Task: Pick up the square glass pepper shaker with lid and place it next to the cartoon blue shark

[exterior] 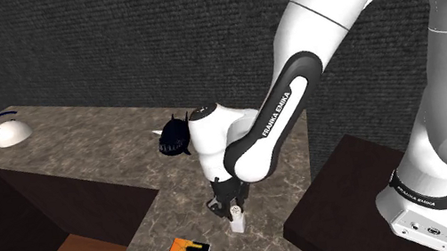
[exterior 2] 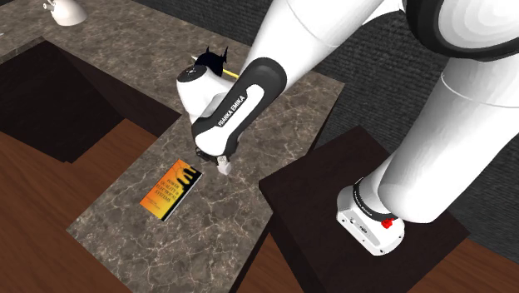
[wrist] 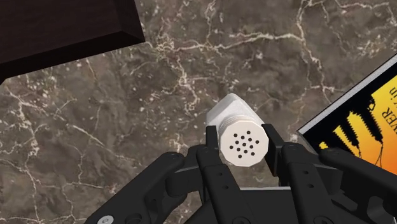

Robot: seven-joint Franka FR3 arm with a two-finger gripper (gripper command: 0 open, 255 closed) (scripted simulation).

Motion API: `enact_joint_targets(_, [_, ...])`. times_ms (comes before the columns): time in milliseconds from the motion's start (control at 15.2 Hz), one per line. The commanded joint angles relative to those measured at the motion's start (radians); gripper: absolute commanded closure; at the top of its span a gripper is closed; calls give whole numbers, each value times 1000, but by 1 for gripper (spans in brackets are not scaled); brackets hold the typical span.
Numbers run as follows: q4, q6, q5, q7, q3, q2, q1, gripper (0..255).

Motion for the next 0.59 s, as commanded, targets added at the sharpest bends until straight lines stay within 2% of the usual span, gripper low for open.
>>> enact_joint_targets(0, [3, -27, 16, -8, 9, -26, -6, 255])
enact_joint_targets(528, [16, -131, 76, -42, 31, -125, -23, 255])
